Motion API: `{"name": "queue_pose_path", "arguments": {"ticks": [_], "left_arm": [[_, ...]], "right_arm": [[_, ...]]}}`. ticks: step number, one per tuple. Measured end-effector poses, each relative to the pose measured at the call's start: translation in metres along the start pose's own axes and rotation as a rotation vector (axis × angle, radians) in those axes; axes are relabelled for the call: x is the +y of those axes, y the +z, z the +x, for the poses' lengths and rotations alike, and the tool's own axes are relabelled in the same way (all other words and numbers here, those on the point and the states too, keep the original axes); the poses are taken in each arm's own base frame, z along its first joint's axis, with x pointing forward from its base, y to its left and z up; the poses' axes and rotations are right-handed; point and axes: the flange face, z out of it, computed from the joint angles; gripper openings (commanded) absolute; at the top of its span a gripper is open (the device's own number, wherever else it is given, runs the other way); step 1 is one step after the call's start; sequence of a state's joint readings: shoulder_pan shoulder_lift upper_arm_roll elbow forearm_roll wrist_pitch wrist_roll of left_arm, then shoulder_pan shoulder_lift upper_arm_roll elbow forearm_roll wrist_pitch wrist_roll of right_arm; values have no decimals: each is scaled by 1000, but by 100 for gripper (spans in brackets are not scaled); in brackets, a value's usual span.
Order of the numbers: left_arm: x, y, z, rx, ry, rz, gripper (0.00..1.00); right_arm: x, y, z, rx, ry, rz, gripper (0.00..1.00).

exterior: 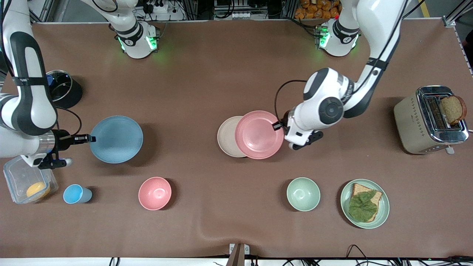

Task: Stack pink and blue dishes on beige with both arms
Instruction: 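Carry the pink plate with the left gripper onto the beige plate and release, then lift the blue plate with the right gripper while the left gripper withdraws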

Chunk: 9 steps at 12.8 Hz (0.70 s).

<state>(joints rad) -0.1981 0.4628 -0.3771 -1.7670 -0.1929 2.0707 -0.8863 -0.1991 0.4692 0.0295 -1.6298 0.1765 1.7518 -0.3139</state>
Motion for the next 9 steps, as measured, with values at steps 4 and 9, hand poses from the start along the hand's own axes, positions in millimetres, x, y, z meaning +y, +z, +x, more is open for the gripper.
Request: {"name": "queue_pose_path", "arguments": {"ticks": [4,9], "left_arm": [[19,40,-8,21,-15,-5,0],[31,74,-26,10,-41,33,0]], "right_arm": [[-47,4,15,10,-59,33,0],[-77,41,42,34,-100,26,0]]}}
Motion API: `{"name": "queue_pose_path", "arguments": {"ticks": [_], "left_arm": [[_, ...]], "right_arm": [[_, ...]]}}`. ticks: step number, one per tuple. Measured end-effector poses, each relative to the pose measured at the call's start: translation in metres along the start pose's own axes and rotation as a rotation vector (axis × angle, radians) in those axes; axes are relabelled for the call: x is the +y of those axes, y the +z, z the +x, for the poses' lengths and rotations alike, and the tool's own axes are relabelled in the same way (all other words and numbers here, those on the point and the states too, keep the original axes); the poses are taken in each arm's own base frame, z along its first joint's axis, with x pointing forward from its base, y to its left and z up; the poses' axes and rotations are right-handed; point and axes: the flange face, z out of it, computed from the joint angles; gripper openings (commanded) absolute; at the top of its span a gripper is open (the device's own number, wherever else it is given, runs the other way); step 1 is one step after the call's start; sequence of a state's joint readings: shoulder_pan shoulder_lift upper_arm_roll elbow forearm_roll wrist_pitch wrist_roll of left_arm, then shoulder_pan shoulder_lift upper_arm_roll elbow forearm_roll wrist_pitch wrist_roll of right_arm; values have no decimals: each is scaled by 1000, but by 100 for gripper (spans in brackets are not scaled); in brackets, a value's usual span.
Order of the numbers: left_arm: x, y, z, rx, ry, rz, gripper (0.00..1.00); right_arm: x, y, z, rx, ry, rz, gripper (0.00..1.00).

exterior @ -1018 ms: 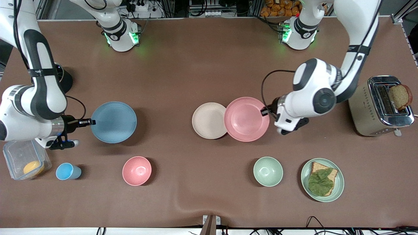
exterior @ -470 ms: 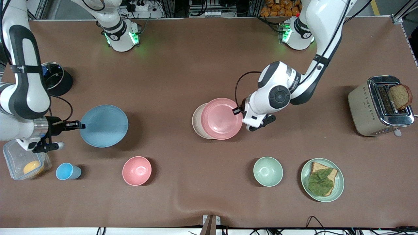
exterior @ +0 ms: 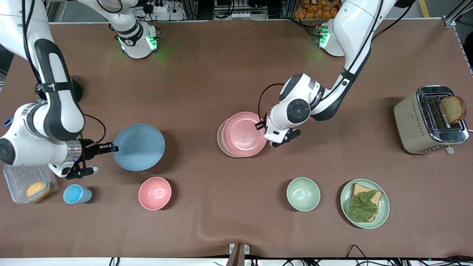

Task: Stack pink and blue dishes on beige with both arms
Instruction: 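Lift the blue plate with the right gripper while the left gripper withdraws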

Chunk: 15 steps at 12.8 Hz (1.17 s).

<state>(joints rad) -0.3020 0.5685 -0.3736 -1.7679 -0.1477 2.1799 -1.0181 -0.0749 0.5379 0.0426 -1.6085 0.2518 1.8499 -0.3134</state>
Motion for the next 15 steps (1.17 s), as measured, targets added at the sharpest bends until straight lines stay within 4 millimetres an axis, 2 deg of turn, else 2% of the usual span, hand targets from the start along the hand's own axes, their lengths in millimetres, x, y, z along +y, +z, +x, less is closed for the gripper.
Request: {"name": "queue_pose_path", "arguments": {"ticks": [3,5,8,11,12,13,14,15], "left_arm": [[4,4,-3,15,5,-10,0],[9,14,-7,16,-6,-14,0],[14,28,-17,15,-1,-3,0],[14,29,-15,32,10,4,0],[13,29,-13,37,12,7,9],[12,31,-12,37,11,9,81],[12,32,-12,36,-2,11,100],[12,33,-12,35,-31,11,100]], "right_arm": [[4,15,3,-14,5,3,0],[4,21,-1,-60,7,18,0],[9,21,-5,-80,17,26,0],[5,23,-4,-77,29,51,0],[0,25,-3,-73,36,74,0],[-7,28,-1,-68,52,92,0],[-17,31,3,-58,71,100,0],[-31,35,8,-51,86,105,0]]}}
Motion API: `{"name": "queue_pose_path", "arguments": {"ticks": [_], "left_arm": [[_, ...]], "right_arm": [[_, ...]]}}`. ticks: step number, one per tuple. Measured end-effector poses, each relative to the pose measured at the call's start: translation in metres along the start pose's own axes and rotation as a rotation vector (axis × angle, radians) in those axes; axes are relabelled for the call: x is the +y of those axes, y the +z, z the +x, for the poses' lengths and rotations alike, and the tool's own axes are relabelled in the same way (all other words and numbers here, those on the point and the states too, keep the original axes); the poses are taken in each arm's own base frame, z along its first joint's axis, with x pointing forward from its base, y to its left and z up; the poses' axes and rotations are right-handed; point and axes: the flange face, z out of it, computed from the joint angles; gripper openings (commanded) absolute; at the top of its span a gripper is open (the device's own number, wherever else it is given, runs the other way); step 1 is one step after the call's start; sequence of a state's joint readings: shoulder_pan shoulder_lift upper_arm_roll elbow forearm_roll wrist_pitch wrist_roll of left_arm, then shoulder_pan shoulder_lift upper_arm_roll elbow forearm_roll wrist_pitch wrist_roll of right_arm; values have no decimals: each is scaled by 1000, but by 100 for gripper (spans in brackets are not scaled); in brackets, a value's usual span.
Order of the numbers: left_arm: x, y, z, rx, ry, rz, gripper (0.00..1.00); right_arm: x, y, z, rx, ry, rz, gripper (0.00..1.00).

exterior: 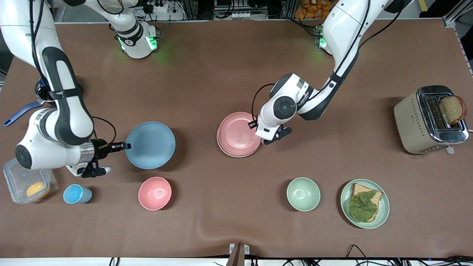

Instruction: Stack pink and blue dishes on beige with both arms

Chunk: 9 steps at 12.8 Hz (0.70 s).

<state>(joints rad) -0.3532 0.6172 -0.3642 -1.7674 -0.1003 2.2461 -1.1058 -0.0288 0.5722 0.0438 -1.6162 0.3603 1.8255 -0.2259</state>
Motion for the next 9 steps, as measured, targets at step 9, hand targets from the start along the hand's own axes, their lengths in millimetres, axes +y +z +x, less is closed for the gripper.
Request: {"name": "queue_pose_path", "arguments": {"ticks": [9], "left_arm": [[-34,-169,65,263,-90,-105,100]], "right_arm": [[-136,62,8,-9,129,29,0]]}}
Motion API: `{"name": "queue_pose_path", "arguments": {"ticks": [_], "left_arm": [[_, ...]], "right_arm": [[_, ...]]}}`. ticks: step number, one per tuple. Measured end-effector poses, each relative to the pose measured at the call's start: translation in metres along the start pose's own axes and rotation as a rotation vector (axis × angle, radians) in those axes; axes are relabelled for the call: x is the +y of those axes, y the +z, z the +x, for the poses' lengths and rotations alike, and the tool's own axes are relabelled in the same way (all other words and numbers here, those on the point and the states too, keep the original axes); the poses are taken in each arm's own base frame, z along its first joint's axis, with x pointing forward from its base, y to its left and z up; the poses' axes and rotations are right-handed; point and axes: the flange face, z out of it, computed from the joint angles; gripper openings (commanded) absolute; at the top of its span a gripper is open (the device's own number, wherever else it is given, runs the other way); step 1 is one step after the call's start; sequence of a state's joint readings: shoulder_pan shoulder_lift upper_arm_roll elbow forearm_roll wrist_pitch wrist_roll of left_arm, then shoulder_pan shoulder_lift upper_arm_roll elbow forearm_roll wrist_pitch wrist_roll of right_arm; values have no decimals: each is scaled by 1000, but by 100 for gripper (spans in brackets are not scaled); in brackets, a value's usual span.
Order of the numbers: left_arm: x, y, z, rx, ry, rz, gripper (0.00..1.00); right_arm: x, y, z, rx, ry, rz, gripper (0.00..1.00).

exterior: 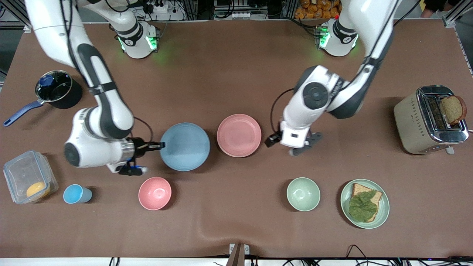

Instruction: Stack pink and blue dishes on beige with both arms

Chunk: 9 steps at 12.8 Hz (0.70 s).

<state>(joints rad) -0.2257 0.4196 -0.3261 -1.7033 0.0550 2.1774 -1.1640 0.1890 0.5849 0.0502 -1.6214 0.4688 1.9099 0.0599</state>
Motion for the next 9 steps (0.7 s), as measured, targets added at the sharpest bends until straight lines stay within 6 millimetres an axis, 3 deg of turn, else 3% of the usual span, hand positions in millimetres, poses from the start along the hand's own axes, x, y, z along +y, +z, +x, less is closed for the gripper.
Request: {"name": "queue_pose_path", "arguments": {"ticks": [3,5,7,9], "left_arm": [[-44,-48,60,29,39,21,100],[-80,-74,102,31,50,48,100],[-112,-113,140,16,58,81,100],[-140,-142,159,-25,118,126,100]], "right_arm": [[-67,39,-18,22,37,-38,0],[-91,60,-27,32,56,-52,0],[-107,84,-37,36,76,-68,0],[-123,111,-48,37,92,-87,0]]}}
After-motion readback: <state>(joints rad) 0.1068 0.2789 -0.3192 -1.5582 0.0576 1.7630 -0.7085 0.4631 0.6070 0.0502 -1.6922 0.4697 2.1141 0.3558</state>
